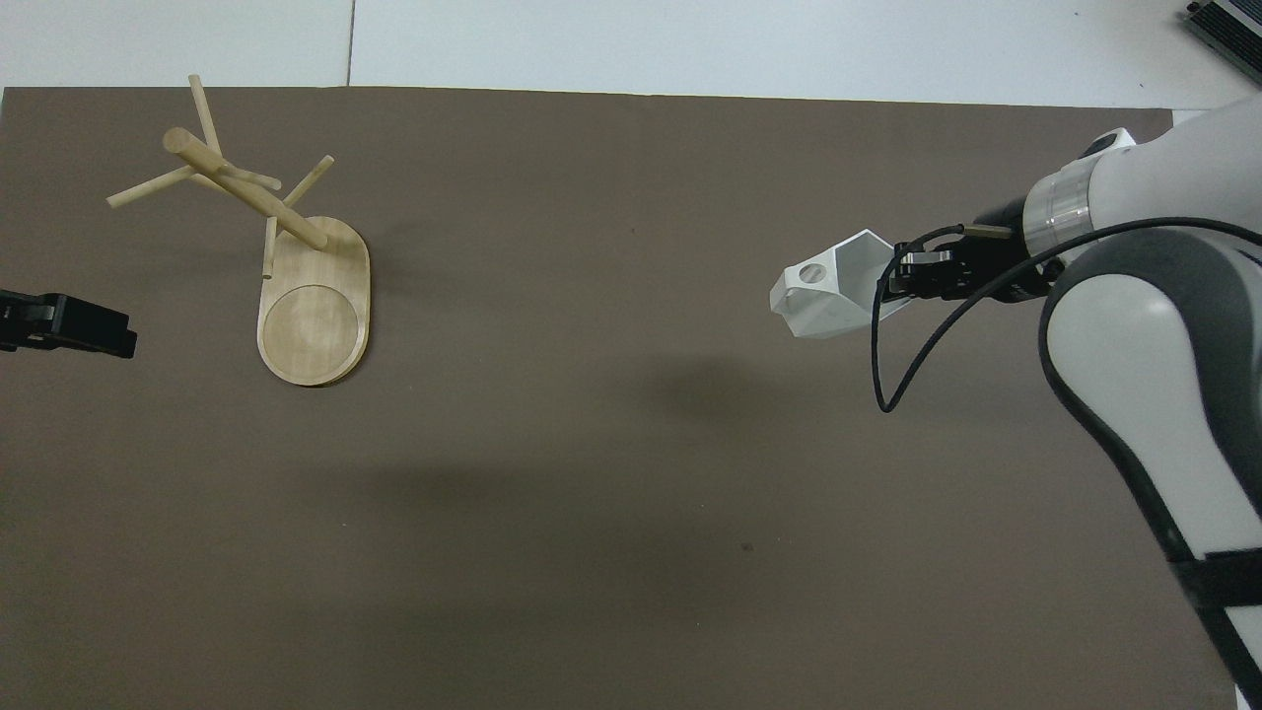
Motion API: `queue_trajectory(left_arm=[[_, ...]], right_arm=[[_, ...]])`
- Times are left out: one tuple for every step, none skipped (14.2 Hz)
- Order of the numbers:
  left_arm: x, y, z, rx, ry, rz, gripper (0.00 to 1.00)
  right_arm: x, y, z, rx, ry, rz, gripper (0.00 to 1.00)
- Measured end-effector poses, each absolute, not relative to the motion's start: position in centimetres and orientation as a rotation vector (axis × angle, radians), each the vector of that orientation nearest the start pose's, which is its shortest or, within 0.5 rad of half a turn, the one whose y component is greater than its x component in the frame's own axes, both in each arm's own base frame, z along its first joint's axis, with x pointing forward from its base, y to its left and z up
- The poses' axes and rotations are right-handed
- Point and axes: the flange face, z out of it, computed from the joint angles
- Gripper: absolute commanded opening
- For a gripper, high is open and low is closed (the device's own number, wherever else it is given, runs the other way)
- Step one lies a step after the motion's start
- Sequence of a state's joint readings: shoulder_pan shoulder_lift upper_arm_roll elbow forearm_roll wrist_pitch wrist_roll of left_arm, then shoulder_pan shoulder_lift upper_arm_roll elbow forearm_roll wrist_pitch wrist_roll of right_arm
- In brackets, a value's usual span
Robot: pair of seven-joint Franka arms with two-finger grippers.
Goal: Hang cup on rack
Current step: 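Lift the white cup with the right gripper while the left gripper approaches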
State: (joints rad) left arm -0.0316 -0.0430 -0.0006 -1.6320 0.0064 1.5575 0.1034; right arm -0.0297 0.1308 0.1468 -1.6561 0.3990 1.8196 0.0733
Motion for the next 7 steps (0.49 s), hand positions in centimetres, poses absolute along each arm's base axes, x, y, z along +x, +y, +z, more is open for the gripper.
queue_trajectory(left_arm=[[53.8,-1.7,61.8,-3.126,0.269,0.050,1.00],[53.8,-1.8,61.7,-3.123,0.342,0.052,1.00],[53.8,-2.0,61.7,-3.124,0.426,0.053,1.00],[53.7,-2.2,61.5,-3.134,0.510,0.053,1.00],[53.7,-2.5,61.4,-3.141,0.599,0.052,1.00],[53.5,-2.8,61.1,-3.147,0.694,0.049,1.00],[53.3,-3.1,60.8,-3.152,0.802,0.040,1.00]], right_arm=[[59.9,10.7,55.0,-2.662,0.069,0.025,0.00],[59.8,11.6,56.1,-2.603,0.062,0.032,0.00],[59.6,12.9,57.0,-2.558,0.050,0.033,0.00],[59.4,14.7,57.8,-2.535,0.055,0.035,0.00],[59.1,17.1,58.7,-2.517,0.084,0.019,0.00],[58.8,19.7,59.6,-2.497,0.122,-0.017,0.00],[58.3,22.6,60.5,-2.471,0.147,-0.053,0.00]])
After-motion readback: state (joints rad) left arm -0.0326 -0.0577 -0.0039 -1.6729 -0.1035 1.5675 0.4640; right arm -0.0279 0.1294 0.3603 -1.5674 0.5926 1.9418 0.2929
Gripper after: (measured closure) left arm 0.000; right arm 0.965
